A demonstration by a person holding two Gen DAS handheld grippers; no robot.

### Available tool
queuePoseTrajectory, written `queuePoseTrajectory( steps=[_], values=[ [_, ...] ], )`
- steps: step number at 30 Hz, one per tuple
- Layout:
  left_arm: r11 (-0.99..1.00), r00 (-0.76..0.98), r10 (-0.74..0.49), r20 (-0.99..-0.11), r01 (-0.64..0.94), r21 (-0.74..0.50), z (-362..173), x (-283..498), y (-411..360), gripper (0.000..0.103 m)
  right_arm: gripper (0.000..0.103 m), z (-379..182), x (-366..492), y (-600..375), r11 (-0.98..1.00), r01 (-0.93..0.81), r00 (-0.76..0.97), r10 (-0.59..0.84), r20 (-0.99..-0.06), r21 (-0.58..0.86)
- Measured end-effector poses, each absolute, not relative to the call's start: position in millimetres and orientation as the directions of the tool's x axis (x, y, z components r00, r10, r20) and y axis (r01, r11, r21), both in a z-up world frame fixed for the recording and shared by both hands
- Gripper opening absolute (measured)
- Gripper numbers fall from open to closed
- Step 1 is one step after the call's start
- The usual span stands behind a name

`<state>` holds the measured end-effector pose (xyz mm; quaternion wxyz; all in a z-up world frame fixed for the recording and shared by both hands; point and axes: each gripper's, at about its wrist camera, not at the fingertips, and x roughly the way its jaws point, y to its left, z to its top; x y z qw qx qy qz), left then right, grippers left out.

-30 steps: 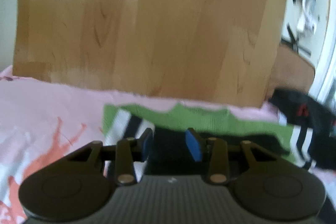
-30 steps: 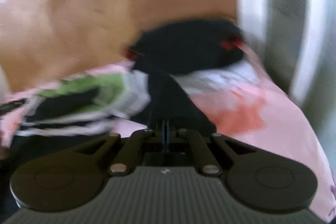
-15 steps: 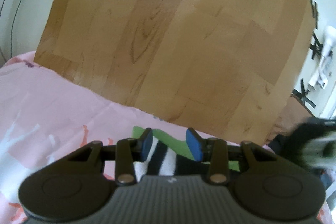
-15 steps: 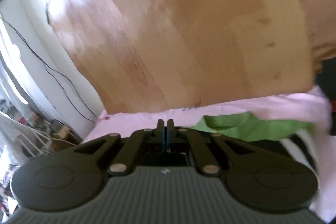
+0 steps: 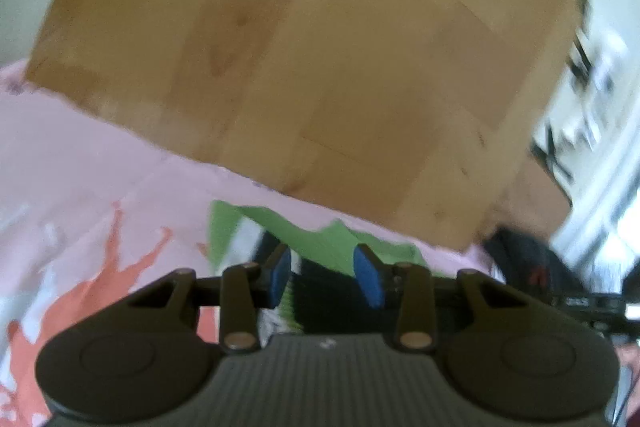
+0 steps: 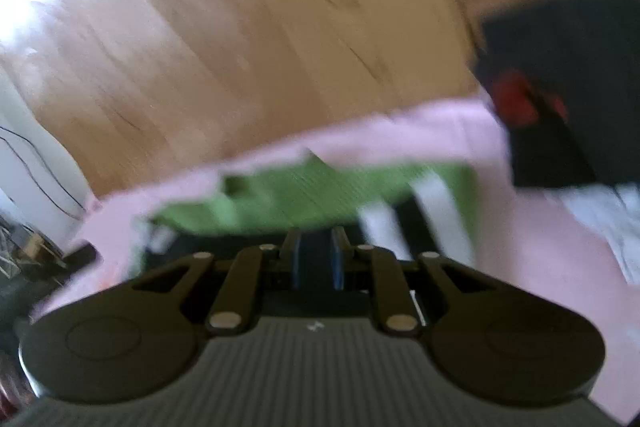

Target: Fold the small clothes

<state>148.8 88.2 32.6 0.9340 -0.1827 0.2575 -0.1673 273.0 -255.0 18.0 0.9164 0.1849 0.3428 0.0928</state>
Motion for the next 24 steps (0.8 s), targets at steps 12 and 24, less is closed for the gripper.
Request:
queuePoseTrajectory(
  steps=[12, 24],
  values=[
    [0.97, 0.766, -0.244, -0.595, 0.193, -0.15, 6.1, 157.1, 48.0, 0.036, 0.015, 24.3, 230.3, -266.5, 0.929, -0.076, 0.839, 0.256, -0.48, 0.363],
    [0.971, 0.76, -0.239, -0.605, 0.194, -0.14, 5.6, 160.9, 45.8, 0.037, 0.014, 22.5, 264.4, -254.3, 0.934, -0.122, 0.813, 0.288, -0.506, 0.336]
  ],
)
